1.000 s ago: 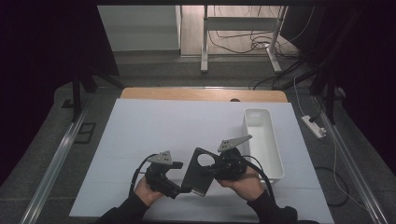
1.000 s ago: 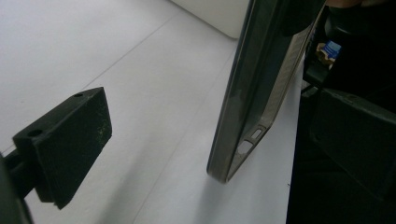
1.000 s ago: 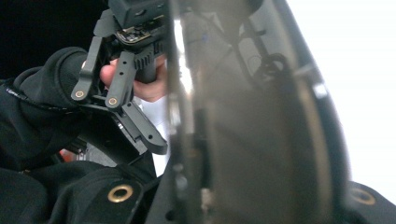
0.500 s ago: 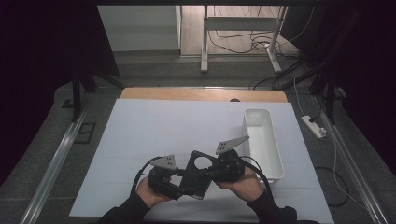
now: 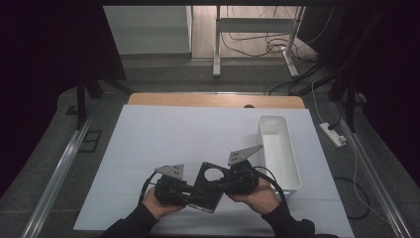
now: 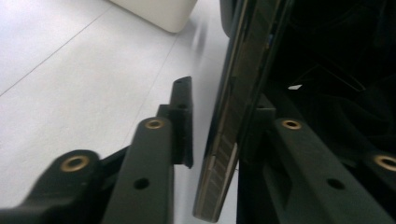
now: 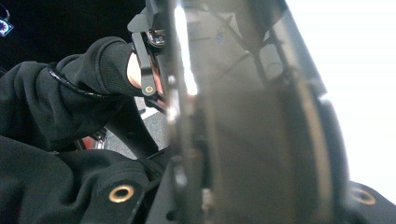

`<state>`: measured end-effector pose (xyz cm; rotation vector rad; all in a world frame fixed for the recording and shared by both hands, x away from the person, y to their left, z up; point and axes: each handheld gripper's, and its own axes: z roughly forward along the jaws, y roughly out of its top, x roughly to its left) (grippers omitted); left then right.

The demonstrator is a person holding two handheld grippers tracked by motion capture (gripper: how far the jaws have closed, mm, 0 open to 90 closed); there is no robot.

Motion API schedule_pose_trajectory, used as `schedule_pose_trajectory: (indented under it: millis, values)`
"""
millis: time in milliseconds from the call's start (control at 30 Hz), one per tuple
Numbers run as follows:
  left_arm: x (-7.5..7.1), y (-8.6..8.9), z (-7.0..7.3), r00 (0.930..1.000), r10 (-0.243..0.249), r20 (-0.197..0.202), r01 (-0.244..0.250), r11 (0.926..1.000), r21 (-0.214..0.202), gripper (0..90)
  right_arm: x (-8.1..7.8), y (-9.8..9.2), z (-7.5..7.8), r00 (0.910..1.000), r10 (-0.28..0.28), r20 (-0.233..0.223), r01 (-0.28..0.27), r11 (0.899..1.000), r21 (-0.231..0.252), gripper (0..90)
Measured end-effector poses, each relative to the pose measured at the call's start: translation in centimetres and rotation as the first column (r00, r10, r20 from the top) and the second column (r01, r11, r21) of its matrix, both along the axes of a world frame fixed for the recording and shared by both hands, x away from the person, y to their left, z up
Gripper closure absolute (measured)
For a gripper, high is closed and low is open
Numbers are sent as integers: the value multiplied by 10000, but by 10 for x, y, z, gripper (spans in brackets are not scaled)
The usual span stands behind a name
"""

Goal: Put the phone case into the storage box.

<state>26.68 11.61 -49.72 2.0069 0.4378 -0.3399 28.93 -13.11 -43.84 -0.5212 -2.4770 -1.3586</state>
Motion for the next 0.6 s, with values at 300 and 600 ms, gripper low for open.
schedule_pose_trajectory:
  millis: [300,600]
  values:
    - [0,-1,0,9979,-652,-60,652,9979,-28,839,0,1,-1,9991,408,-91,-407,9991,142,851]
    - [-1,-2,3,9991,-389,139,383,9984,406,849,-2,1,0,9995,83,309,-87,9999,123,702]
